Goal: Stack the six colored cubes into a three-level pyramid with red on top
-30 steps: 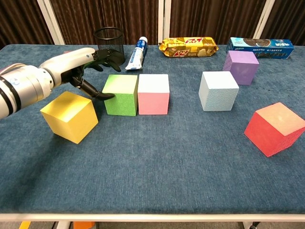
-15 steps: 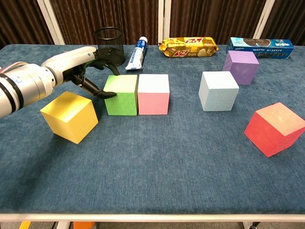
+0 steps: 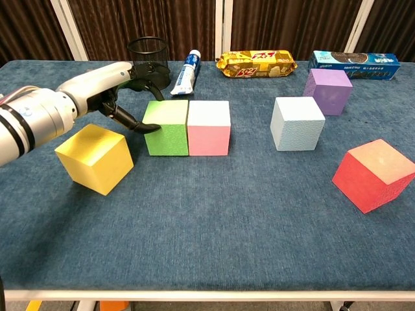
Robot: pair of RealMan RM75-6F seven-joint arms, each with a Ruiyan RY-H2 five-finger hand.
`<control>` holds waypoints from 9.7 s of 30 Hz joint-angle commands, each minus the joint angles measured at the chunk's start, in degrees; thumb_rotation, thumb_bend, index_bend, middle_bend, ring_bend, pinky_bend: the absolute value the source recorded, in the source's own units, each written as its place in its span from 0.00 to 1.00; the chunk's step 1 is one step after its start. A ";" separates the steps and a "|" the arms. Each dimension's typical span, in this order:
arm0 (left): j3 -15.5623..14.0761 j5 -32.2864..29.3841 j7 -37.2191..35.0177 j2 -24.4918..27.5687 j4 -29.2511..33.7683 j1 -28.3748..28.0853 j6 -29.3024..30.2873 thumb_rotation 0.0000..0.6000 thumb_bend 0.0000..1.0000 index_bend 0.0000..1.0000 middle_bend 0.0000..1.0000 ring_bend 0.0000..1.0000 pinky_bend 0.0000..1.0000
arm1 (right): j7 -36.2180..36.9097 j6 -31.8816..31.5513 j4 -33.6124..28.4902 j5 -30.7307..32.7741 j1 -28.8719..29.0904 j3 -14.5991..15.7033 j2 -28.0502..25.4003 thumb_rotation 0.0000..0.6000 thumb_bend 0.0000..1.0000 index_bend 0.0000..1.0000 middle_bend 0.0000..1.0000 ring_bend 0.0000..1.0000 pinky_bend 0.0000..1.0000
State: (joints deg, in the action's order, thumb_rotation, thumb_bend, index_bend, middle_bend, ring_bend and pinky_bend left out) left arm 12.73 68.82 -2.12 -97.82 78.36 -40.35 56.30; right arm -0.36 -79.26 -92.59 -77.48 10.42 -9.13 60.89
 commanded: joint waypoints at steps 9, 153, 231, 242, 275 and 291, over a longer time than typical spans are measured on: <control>0.06 0.74 -1.16 -2.25 -2.26 0.23 1.16 1.00 0.24 0.08 0.43 0.07 0.08 | -0.19 0.43 0.20 0.39 0.05 0.05 -0.01 1.00 0.00 0.00 0.00 0.00 0.00; -5.40 9.29 -2.81 26.80 9.80 15.69 14.68 1.00 0.17 0.07 0.08 0.00 0.05 | -2.07 30.59 1.06 1.77 23.73 -4.37 4.32 1.00 0.00 0.00 0.00 0.00 0.00; -6.27 11.20 -13.30 27.22 2.67 20.19 13.88 1.00 0.18 0.08 0.08 0.00 0.05 | -13.71 38.71 12.40 17.82 43.72 -2.46 24.94 1.00 0.17 0.00 0.52 0.00 0.00; -6.41 11.17 -12.99 26.92 2.37 19.99 13.32 1.00 0.18 0.08 0.08 0.00 0.05 | -14.27 39.26 12.67 18.97 44.68 -1.82 25.10 1.00 0.19 0.00 0.53 0.00 0.00; -6.74 11.26 -13.03 26.78 2.17 19.82 12.51 1.00 0.18 0.08 0.08 0.00 0.05 | -14.20 38.08 12.00 20.21 45.35 -1.11 25.36 1.00 0.20 0.00 0.53 0.01 0.00; -6.98 11.30 -12.43 26.76 2.34 19.93 12.50 1.00 0.18 0.08 0.08 0.00 0.05 | -13.62 38.43 13.14 20.08 45.94 -1.20 26.33 1.00 0.21 0.00 0.54 0.01 0.00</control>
State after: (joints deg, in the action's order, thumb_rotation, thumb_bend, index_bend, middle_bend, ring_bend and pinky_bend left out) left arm 5.76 80.11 -14.56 -71.05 80.69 -20.43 68.80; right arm -13.96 -40.83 -79.47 -57.40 56.34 -10.32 87.21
